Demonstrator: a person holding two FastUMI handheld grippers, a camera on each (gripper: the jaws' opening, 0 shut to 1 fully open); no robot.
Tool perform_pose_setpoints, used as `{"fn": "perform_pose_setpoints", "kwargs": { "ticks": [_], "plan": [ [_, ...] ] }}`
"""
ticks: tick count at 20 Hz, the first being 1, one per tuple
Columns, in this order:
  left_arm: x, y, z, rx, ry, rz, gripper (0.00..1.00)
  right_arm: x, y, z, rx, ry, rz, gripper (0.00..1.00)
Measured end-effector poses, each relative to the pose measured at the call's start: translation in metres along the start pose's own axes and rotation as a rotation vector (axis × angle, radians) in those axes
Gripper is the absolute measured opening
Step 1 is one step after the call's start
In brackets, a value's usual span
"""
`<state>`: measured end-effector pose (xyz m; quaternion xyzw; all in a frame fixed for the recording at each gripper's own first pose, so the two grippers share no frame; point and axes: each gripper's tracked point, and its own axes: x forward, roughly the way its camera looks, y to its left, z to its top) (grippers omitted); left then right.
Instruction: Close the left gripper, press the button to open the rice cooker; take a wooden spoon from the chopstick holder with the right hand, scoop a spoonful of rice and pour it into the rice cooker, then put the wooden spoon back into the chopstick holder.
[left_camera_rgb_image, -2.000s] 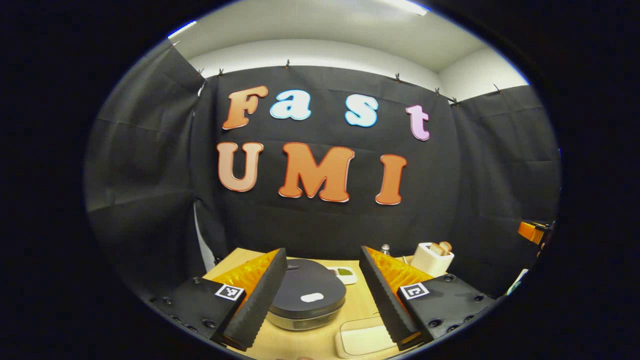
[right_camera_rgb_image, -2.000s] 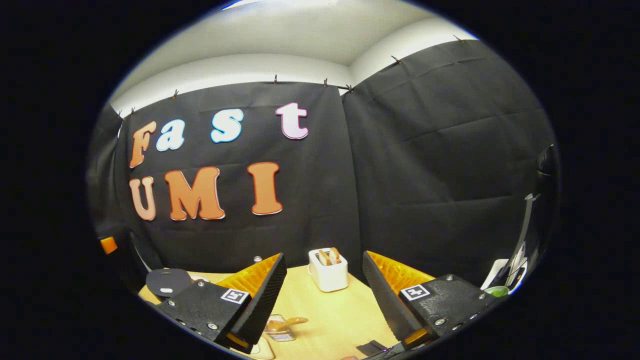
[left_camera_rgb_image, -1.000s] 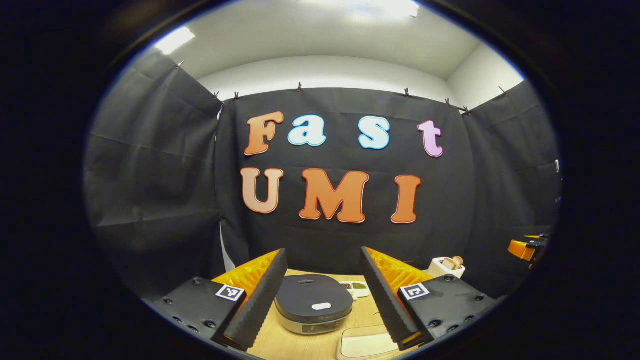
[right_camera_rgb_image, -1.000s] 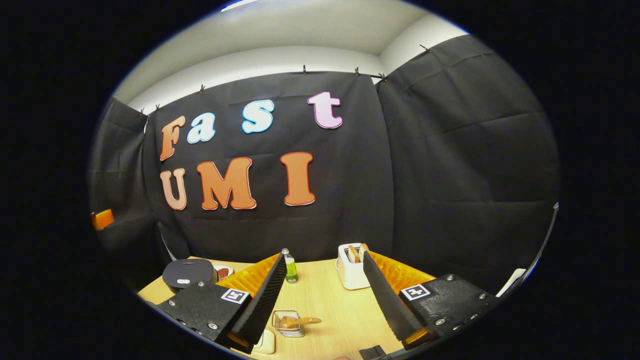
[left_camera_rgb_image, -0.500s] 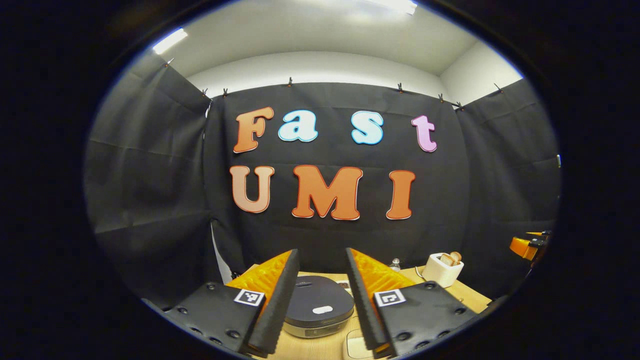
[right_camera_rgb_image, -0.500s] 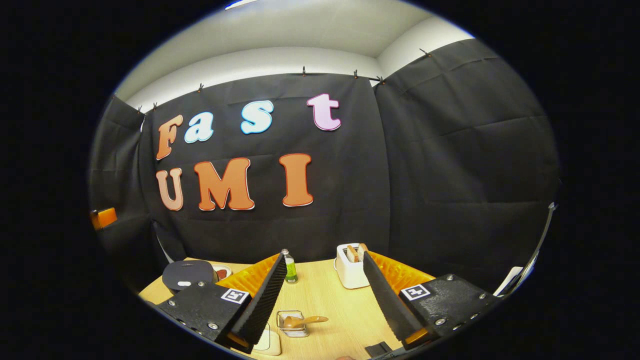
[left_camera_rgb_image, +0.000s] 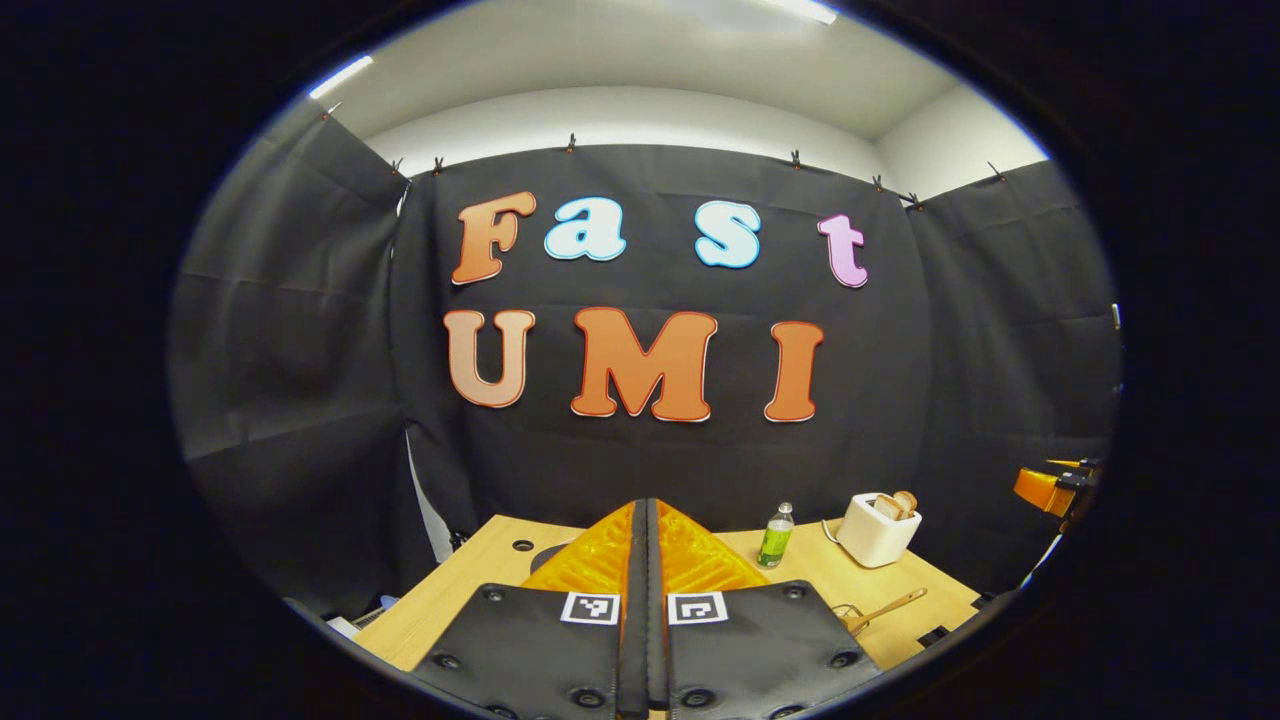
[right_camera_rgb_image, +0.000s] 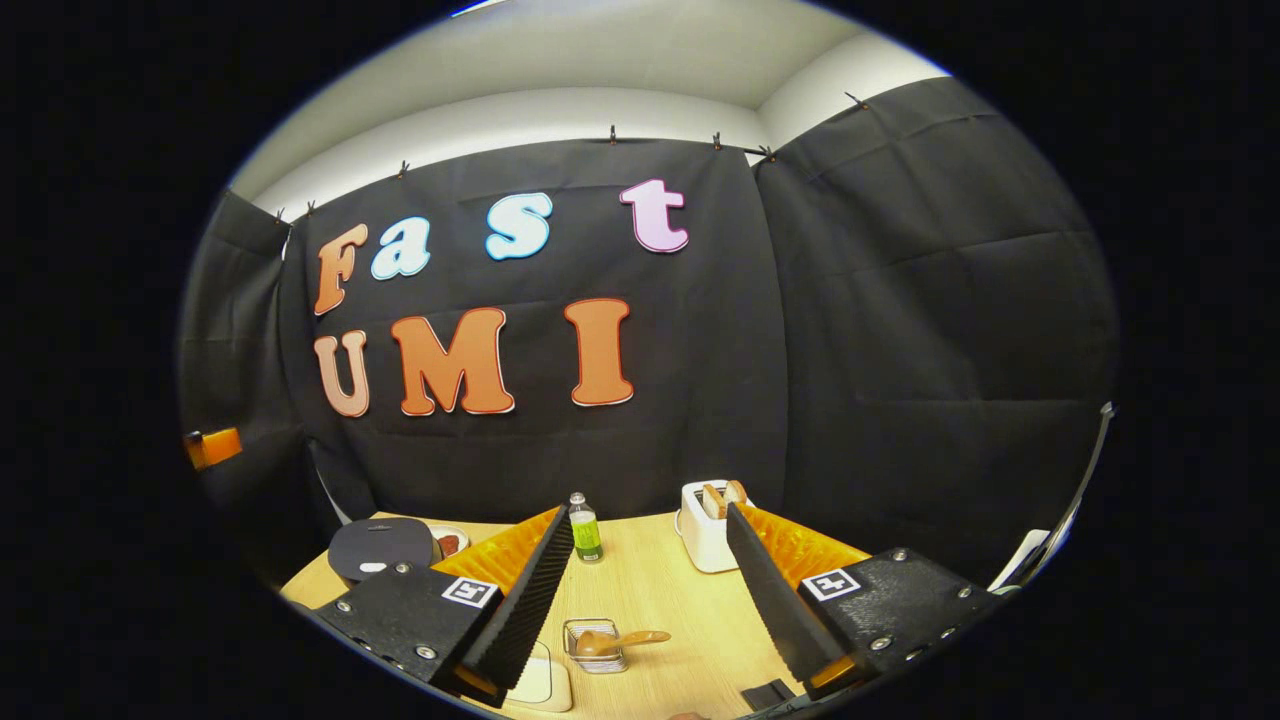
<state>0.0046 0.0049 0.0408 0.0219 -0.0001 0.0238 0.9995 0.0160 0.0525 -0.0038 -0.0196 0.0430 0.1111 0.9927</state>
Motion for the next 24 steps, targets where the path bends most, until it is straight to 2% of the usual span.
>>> {"fn": "perform_pose_setpoints", "kwargs": {
  "ticks": [1, 3, 4, 5, 6, 7, 9, 17, 21, 22, 24],
  "plan": [
    [0.008, -0.001, -0.01, 0.002, 0.015, -0.008, 0.04, 0.002, -0.001, -0.002, 0.0, 0.004, -0.001, 0.95],
    [0.021, -0.008, -0.03, 0.002, 0.053, -0.037, 0.04, 0.002, -0.002, -0.005, 0.002, 0.017, -0.005, 0.95],
    [0.03, -0.013, -0.04, -0.006, 0.068, -0.056, 0.04, 0.003, -0.003, -0.006, 0.005, 0.02, -0.007, 1.0],
    [0.04, -0.015, -0.05, -0.021, 0.091, -0.069, 0.04, 0.003, -0.003, -0.007, 0.008, 0.023, -0.011, 0.95],
    [0.048, -0.019, -0.065, -0.028, 0.119, -0.079, 0.04, 0.002, -0.005, -0.009, 0.009, 0.028, -0.014, 0.95],
    [0.054, -0.02, -0.08, -0.027, 0.147, -0.082, 0.01, 0.001, -0.006, -0.01, 0.007, 0.032, -0.017, 0.95],
    [0.065, -0.023, -0.105, -0.023, 0.179, -0.089, 0.04, -0.003, -0.01, -0.012, 0.003, 0.036, -0.03, 0.95],
    [0.114, -0.012, -0.224, -0.044, 0.378, -0.057, 0.04, -0.015, -0.034, -0.013, 0.005, 0.055, -0.105, 0.95],
    [0.117, -0.008, -0.251, -0.066, 0.456, -0.026, 0.04, -0.018, -0.044, -0.023, -0.005, 0.079, -0.14, 0.95],
    [0.121, -0.006, -0.246, -0.055, 0.428, -0.03, 0.01, -0.018, -0.044, -0.025, -0.005, 0.086, -0.143, 0.95],
    [0.116, -0.007, -0.251, -0.024, 0.476, -0.049, 0.04, -0.017, -0.042, -0.03, 0.003, 0.1, -0.142, 0.95]
  ]
}}
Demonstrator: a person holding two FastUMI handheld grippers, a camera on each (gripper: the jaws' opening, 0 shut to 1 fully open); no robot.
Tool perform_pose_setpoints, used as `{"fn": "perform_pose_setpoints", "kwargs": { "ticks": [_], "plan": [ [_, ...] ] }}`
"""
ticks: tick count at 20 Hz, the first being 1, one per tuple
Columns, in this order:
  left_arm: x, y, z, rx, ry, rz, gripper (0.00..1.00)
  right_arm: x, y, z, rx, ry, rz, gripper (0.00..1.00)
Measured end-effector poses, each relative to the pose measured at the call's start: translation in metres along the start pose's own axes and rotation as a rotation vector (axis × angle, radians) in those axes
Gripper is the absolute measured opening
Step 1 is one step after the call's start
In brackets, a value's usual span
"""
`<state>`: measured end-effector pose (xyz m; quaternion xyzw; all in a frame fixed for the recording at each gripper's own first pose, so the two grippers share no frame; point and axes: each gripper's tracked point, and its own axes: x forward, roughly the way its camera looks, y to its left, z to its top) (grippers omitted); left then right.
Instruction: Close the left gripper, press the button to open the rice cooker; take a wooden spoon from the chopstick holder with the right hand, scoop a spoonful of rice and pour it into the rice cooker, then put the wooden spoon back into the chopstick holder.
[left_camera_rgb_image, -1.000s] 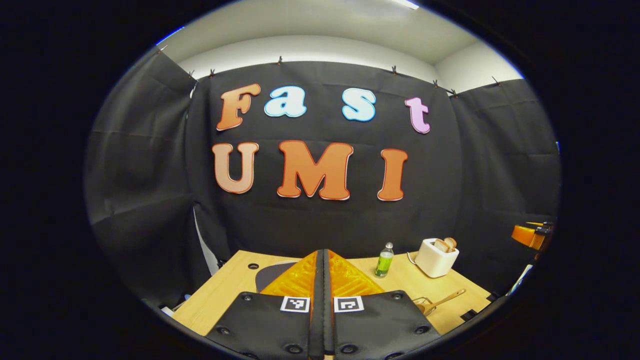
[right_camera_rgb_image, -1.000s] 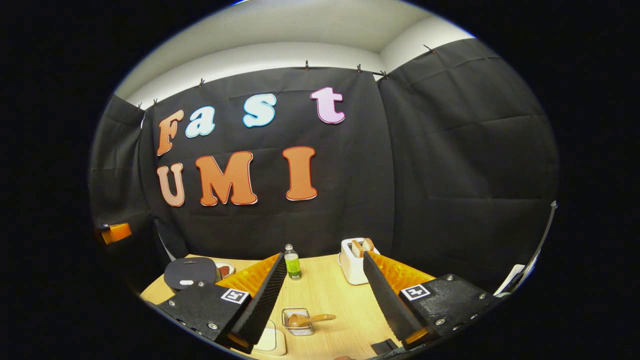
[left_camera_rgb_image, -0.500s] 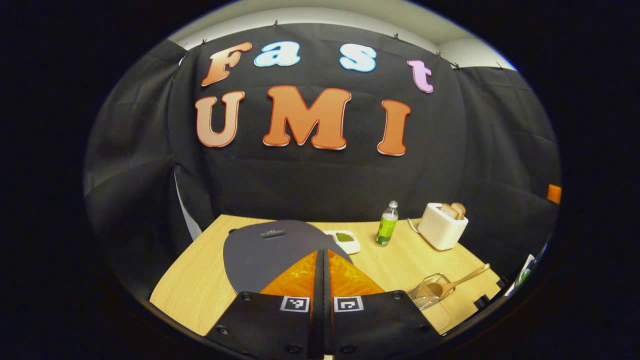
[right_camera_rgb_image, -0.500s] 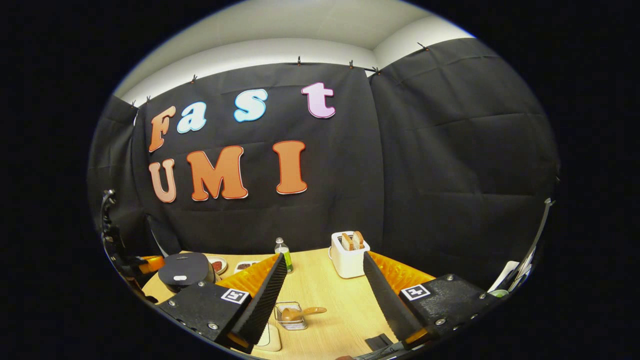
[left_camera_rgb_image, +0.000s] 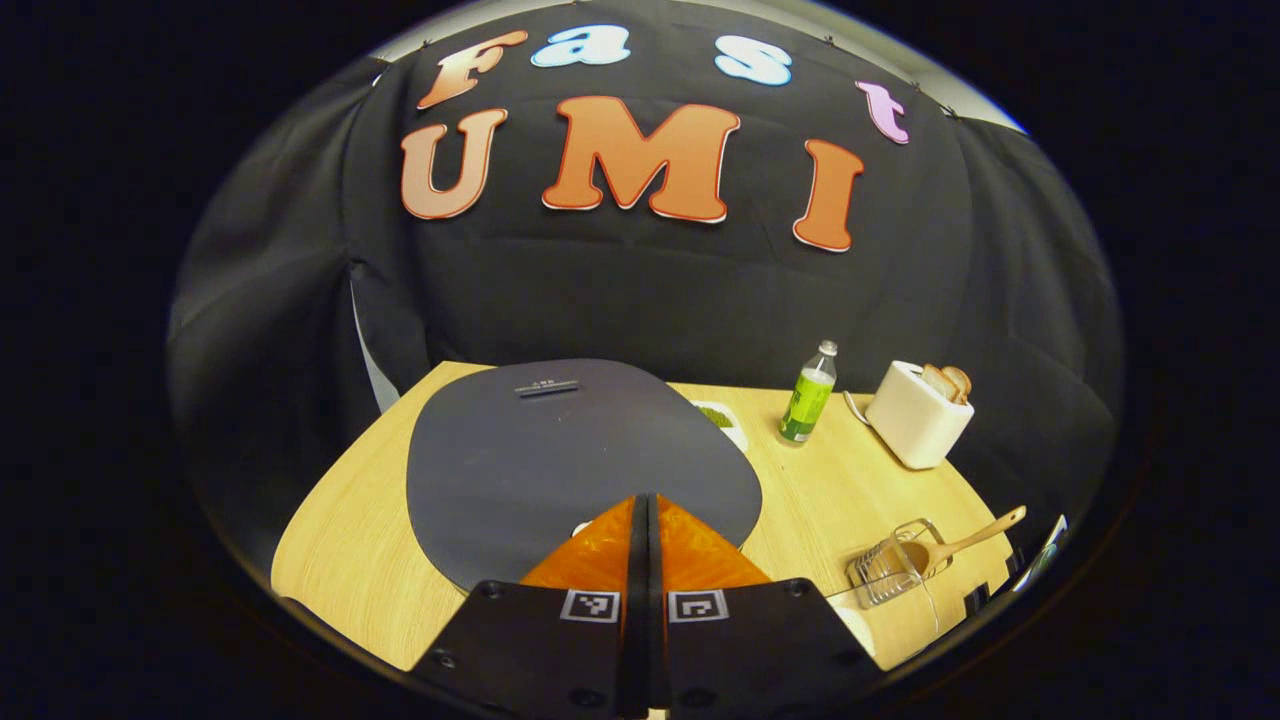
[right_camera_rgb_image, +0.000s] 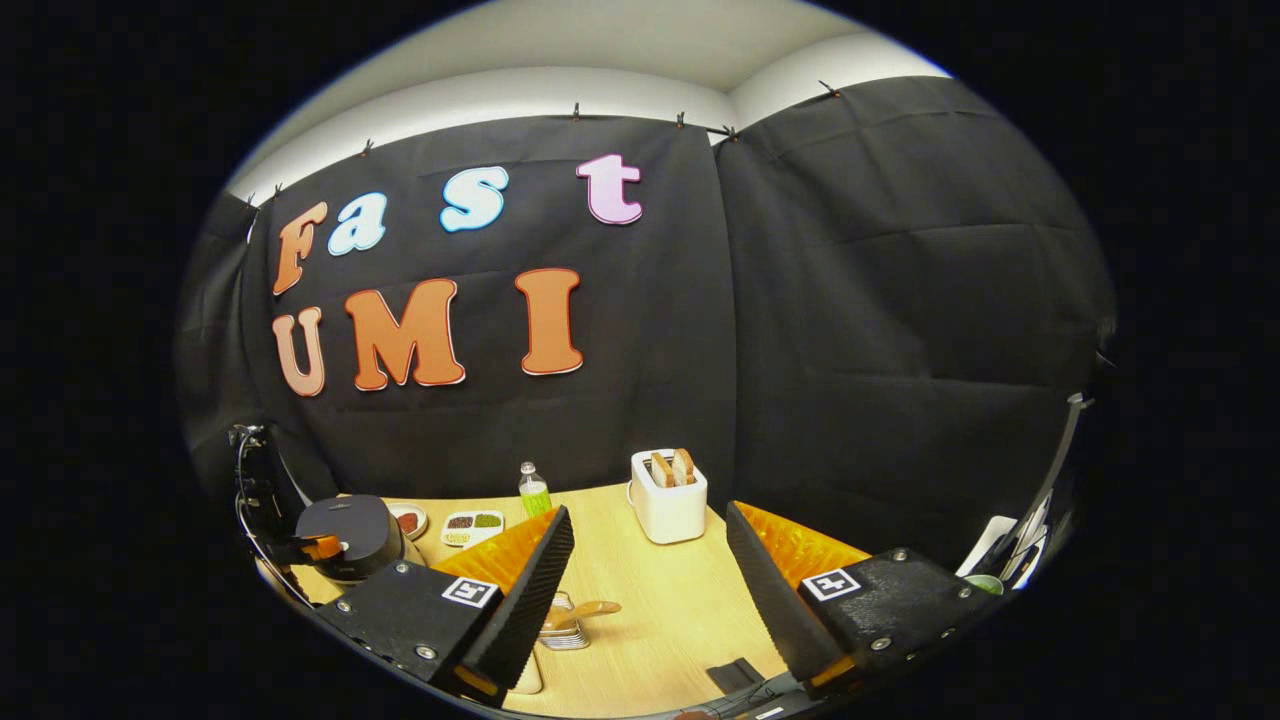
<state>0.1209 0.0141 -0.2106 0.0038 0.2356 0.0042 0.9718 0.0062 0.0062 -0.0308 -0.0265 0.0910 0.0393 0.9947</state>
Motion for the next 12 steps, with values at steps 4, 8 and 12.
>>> {"fn": "perform_pose_setpoints", "kwargs": {
  "ticks": [4, 8, 12],
  "plan": [
    [0.004, -0.001, -0.007, 0.049, 0.049, 0.002, 0.05, 0.0, 0.01, -0.011, 0.001, 0.022, 0.016, 0.95],
    [0.001, -0.001, 0.003, 0.049, 0.011, -0.004, 0.04, -0.002, 0.014, -0.007, 0.004, -0.001, 0.031, 0.95],
    [-0.022, 0.002, 0.053, 0.04, -0.107, 0.009, 0.01, -0.002, 0.017, -0.006, 0.032, -0.01, 0.05, 0.95]
  ]
}}
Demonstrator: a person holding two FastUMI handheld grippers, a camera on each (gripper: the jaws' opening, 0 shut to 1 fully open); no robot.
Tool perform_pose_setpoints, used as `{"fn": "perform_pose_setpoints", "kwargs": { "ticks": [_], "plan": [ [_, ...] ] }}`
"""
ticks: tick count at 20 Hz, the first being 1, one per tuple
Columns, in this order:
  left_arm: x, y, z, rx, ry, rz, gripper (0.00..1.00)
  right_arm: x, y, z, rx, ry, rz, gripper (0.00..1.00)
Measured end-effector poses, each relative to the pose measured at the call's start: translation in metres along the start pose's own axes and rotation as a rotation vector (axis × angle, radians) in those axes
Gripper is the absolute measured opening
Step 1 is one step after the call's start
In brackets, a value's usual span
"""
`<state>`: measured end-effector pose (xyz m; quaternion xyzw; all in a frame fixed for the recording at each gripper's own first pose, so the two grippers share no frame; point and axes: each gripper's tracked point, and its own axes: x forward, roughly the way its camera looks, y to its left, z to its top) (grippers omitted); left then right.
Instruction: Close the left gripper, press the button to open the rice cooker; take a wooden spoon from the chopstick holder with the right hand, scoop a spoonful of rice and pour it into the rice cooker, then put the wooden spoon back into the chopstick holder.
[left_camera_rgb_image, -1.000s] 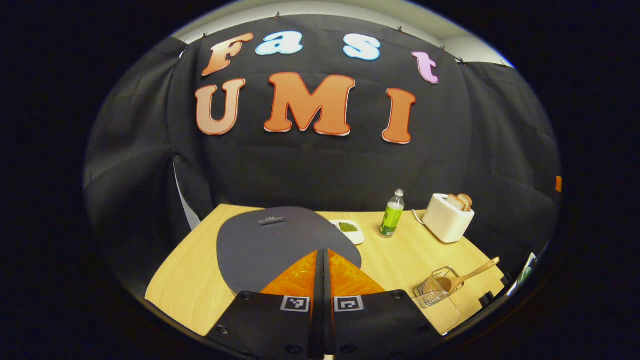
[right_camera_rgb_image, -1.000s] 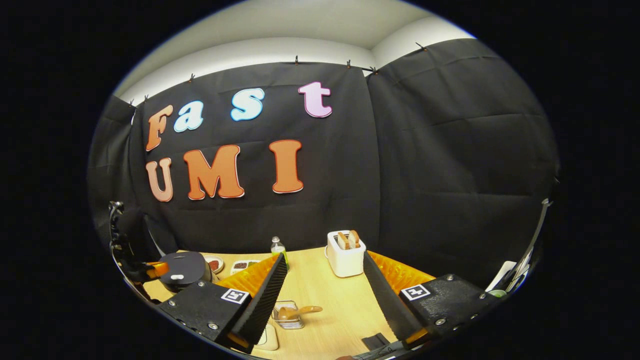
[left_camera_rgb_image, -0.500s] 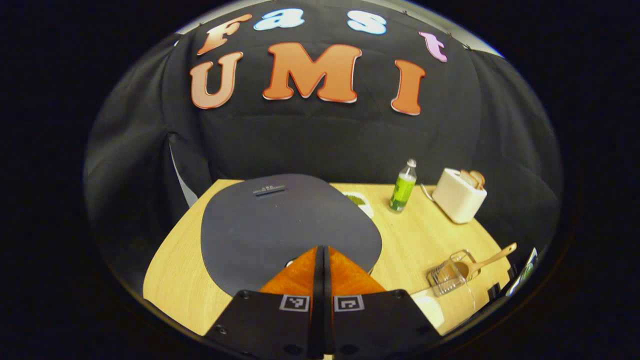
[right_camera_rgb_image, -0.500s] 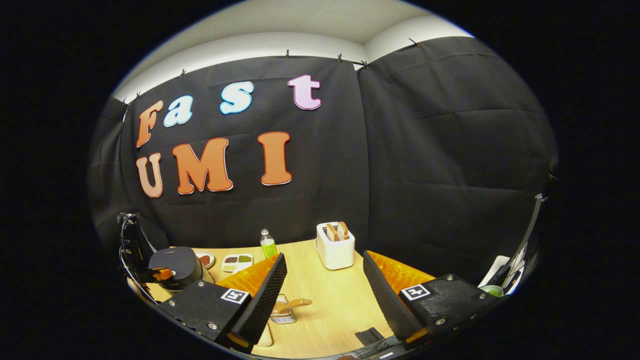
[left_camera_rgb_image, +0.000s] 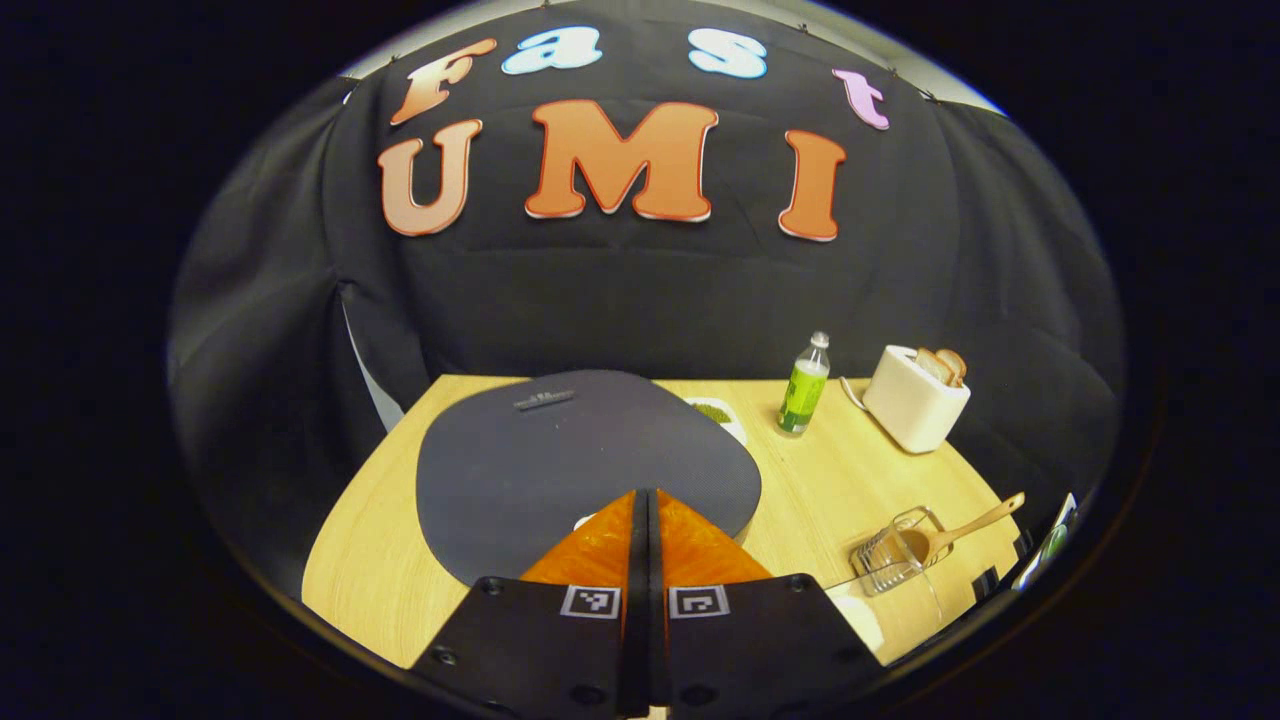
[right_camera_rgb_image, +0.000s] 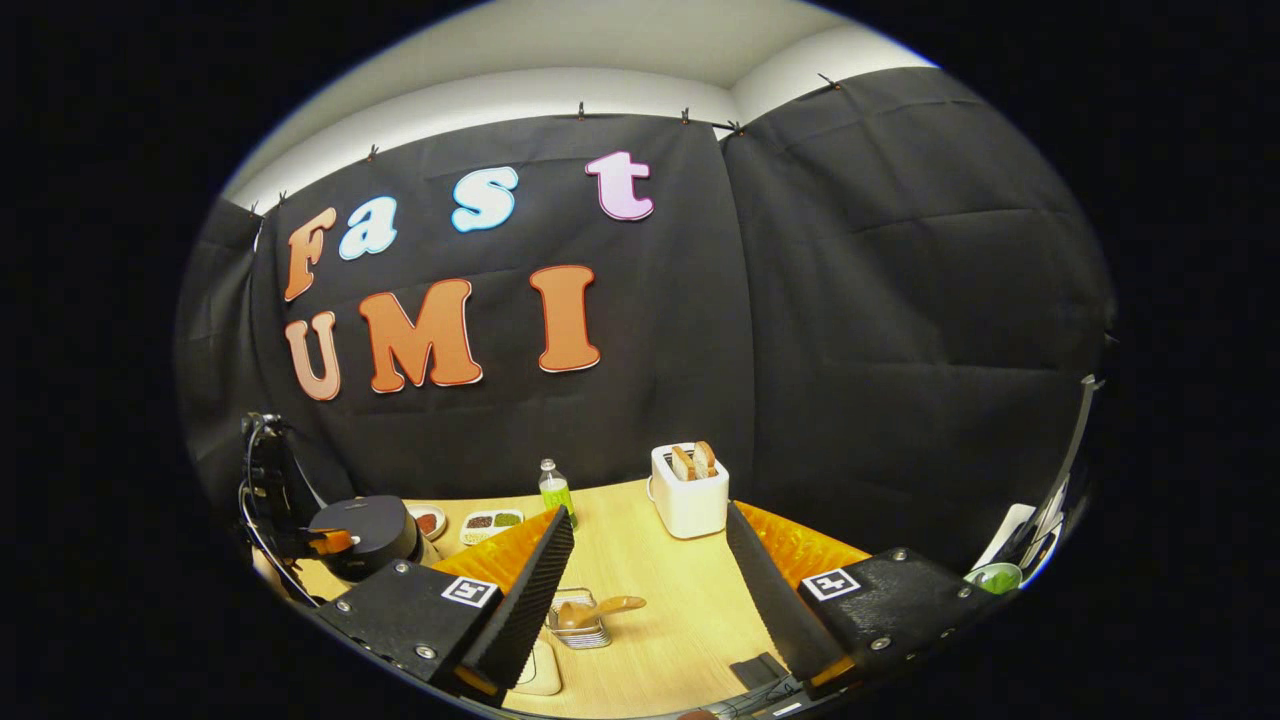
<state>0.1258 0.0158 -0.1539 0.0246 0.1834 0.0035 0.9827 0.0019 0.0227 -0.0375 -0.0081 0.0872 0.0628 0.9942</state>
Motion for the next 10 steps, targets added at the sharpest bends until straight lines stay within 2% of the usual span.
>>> {"fn": "perform_pose_setpoints", "kwargs": {
  "ticks": [1, 2, 4, 10],
  "plan": [
    [-0.011, 0.003, 0.026, -0.004, -0.057, 0.01, 0.04, 0.0, 0.0, 0.001, 0.011, -0.007, 0.008, 0.95],
    [-0.024, 0.005, 0.054, -0.015, -0.118, 0.012, 0.01, 0.001, 0.001, 0.004, 0.026, -0.021, 0.017, 0.95],
    [-0.049, 0.01, 0.091, -0.04, -0.185, 0.014, 0.04, 0.005, 0.003, 0.005, 0.036, -0.038, 0.028, 0.95],
    [-0.108, 0.041, 0.134, -0.06, -0.278, 0.086, 0.06, 0.018, 0.012, -0.002, 0.048, -0.046, 0.065, 0.95]
  ]
}}
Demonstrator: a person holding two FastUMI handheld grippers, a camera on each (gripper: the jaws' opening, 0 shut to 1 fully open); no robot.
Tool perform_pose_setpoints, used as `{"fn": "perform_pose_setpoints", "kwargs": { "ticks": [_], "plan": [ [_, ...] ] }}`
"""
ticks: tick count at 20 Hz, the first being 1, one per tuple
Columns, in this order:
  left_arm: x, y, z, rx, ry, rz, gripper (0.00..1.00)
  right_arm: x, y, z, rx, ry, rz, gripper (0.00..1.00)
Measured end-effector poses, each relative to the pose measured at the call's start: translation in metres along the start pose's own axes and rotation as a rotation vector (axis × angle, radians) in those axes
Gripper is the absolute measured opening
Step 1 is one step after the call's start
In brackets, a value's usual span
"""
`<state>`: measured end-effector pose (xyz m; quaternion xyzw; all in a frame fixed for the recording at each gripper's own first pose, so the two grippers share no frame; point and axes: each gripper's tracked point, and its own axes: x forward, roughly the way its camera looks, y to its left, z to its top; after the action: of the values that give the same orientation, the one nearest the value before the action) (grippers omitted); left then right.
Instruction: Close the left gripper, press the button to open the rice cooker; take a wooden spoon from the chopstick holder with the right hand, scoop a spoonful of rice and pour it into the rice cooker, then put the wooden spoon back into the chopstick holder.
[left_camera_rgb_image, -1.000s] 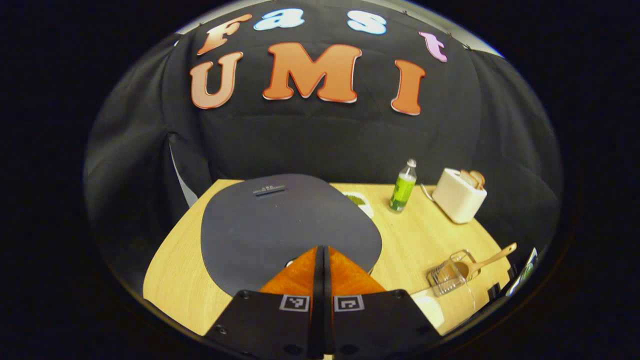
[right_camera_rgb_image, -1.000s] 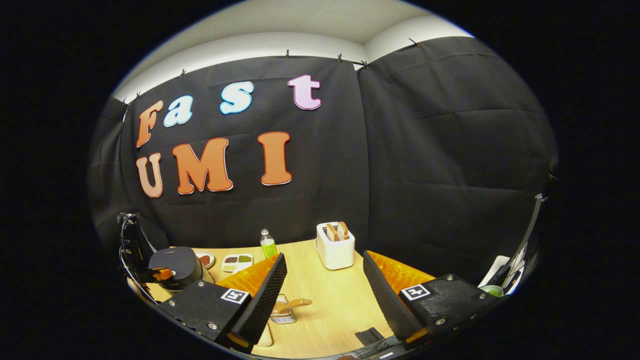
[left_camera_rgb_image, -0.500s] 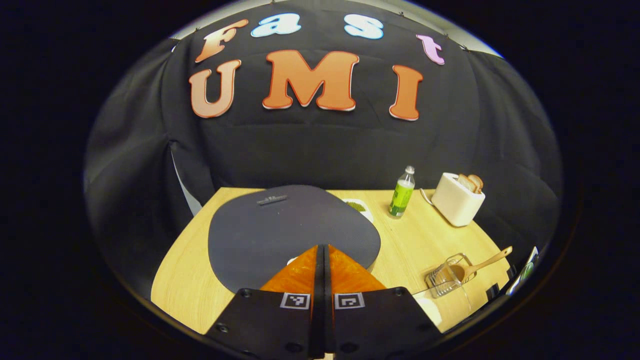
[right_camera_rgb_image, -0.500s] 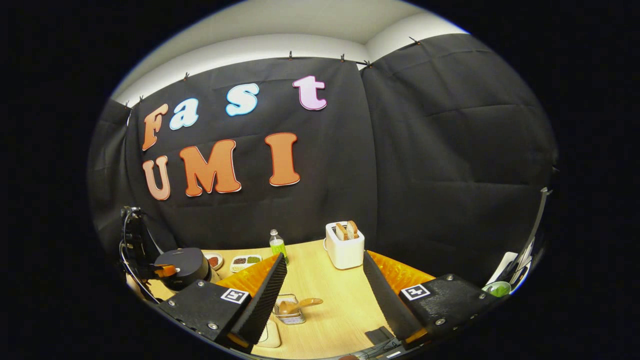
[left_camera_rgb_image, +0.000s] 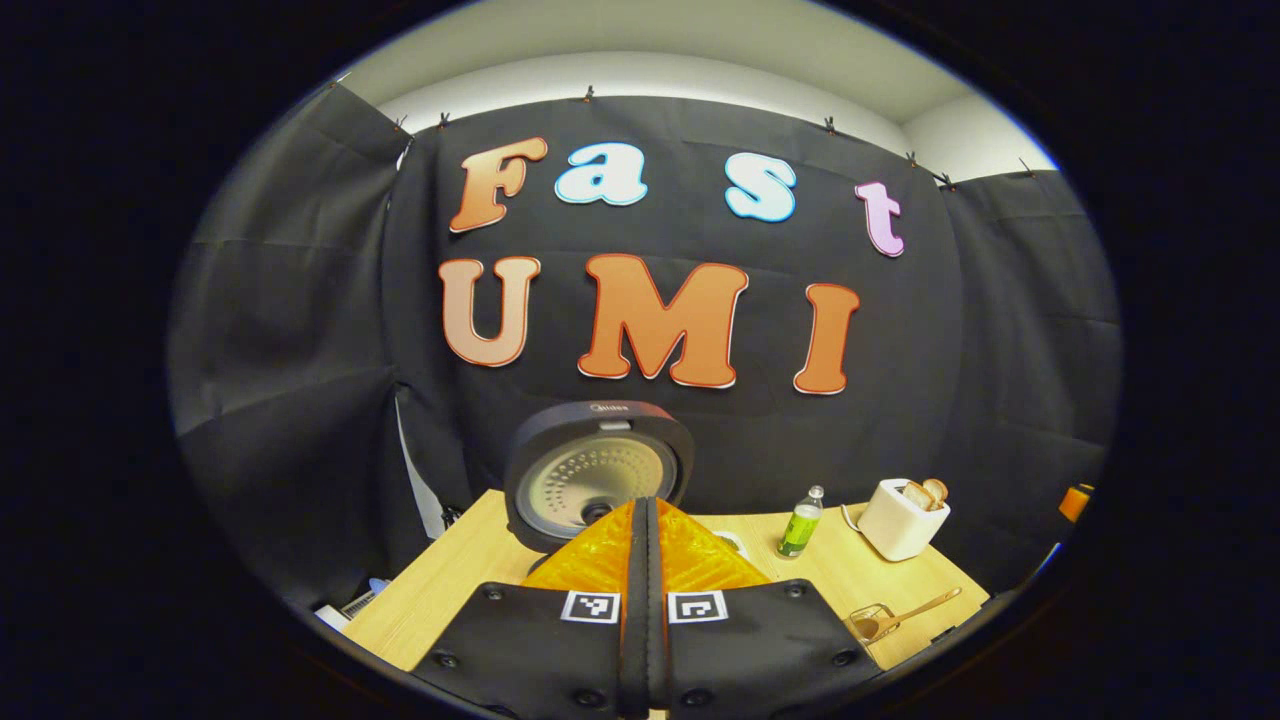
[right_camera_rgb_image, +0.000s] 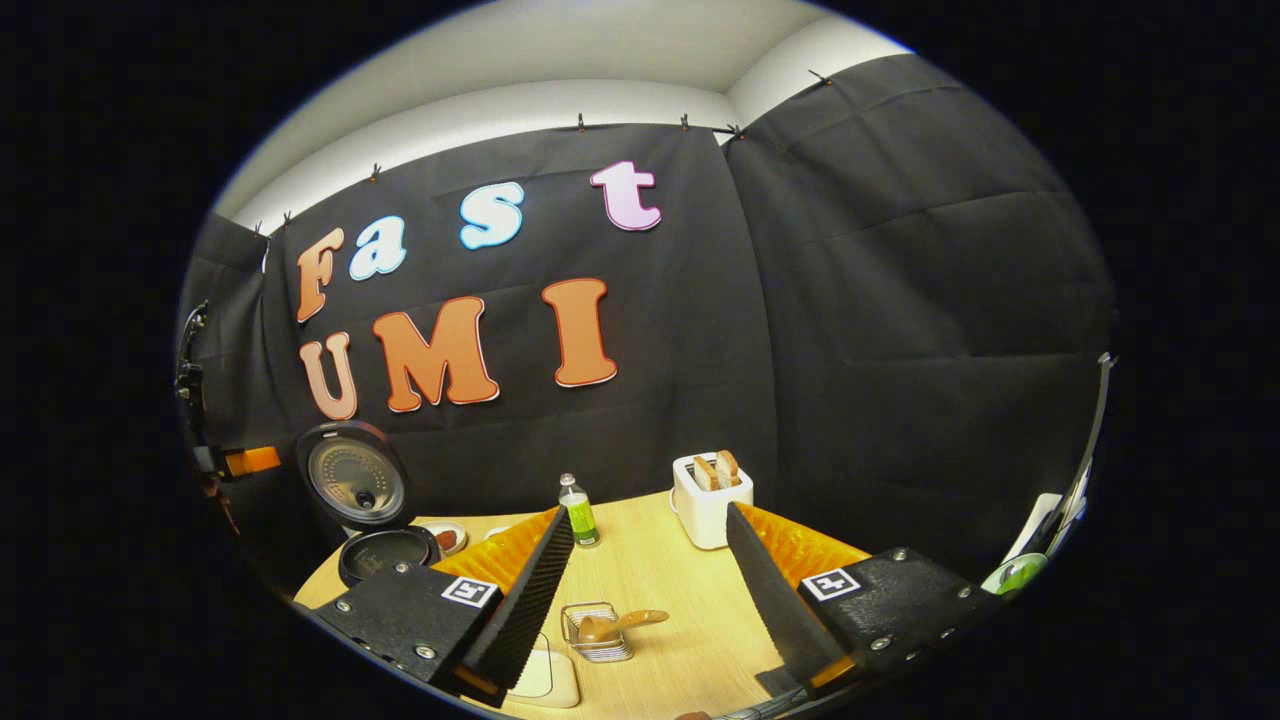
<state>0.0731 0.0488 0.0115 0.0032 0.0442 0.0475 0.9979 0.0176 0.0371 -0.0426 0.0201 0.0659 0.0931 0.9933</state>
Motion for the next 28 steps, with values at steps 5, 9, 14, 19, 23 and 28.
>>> {"fn": "perform_pose_setpoints", "kwargs": {
  "ticks": [5, 9, 14, 19, 23, 28],
  "plan": [
    [-0.028, 0.032, 0.021, 0.015, -0.043, 0.056, 0.04, 0.013, 0.008, -0.012, 0.019, -0.008, 0.028, 1.0],
    [-0.053, 0.062, 0.037, 0.016, -0.084, 0.125, 0.09, 0.028, 0.005, -0.036, 0.03, -0.007, 0.027, 0.95],
    [-0.079, 0.082, 0.051, 0.004, -0.119, 0.16, 0.44, 0.054, 0.0, -0.095, 0.085, 0.074, 0.025, 0.95],
    [-0.098, 0.103, 0.057, 0.049, -0.136, 0.23, 0.87, 0.07, -0.007, -0.157, 0.113, 0.18, -0.006, 0.95],
    [-0.105, 0.116, 0.044, 0.061, -0.122, 0.269, 0.89, 0.078, -0.002, -0.19, 0.179, 0.248, -0.005, 0.95],
    [-0.11, 0.123, 0.039, 0.075, -0.116, 0.276, 0.9, 0.084, 0.006, -0.223, 0.314, 0.352, -0.017, 0.8]
  ]
}}
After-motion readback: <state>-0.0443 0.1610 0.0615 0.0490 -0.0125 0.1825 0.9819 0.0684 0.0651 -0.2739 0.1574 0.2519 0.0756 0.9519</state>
